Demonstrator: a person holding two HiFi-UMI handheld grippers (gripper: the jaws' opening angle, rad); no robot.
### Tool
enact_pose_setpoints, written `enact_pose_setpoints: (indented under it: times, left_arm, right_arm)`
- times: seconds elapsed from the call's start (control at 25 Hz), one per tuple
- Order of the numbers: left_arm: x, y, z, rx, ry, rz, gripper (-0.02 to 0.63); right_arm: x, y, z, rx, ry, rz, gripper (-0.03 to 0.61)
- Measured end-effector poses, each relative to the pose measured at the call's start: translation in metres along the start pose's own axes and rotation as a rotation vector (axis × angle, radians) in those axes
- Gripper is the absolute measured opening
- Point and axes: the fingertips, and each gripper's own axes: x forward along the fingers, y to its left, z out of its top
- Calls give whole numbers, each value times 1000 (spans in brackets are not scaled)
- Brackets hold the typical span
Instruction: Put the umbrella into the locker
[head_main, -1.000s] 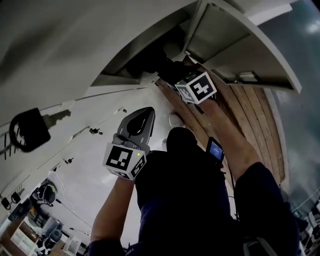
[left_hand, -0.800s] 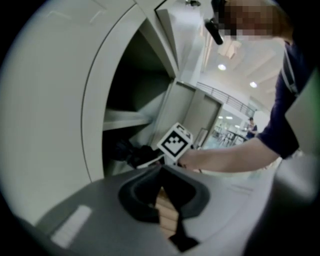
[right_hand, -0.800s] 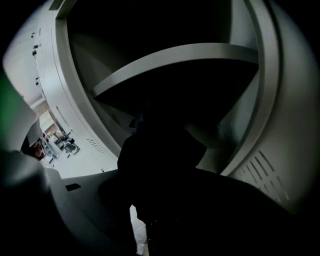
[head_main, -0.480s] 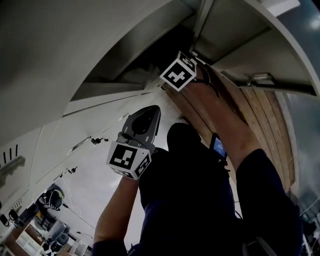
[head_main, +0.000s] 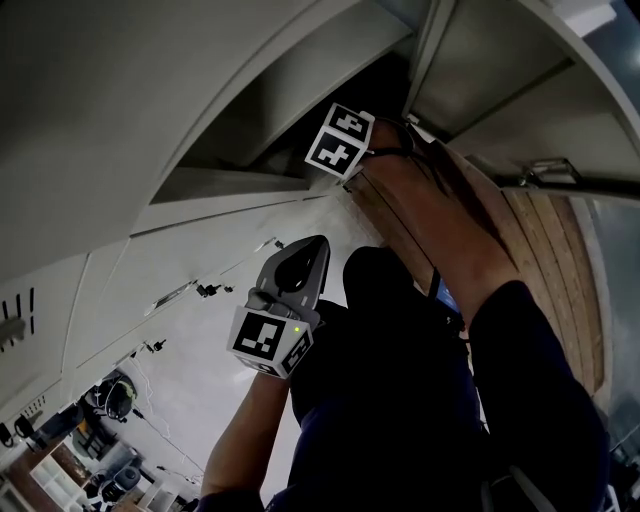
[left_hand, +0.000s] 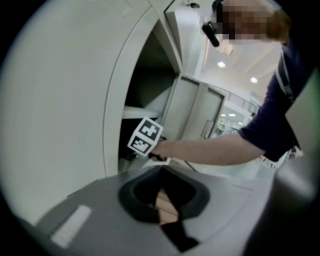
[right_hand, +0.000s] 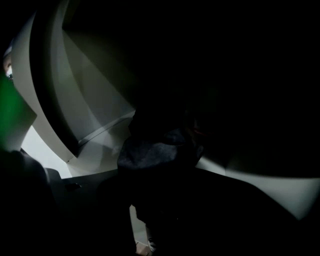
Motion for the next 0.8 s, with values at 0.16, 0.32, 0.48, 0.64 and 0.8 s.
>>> enact_pose_setpoints:
  times: [0.16,0.32,0.48,0.64,0.8]
  left_arm:
    - [-3,-4,2,7,9,1,2]
    - [-19,-12,9,17,28,-5,2]
    - [-34,-15,16,-8,27,7,2]
    - [-50,-28,25,-25,38,-16,2]
    - [-66,-53,49,-32,34,-56,2]
  right_arm:
    - [5,1,-5,45,-16,19,233]
    - [-4,0,-3,92,-56,49,313]
    - [-33,-8,-2,132,-113,14,319]
    - [-73,-1,-13,188,-112,-5,318]
    - [-127,16,-27,245,-95,27,318]
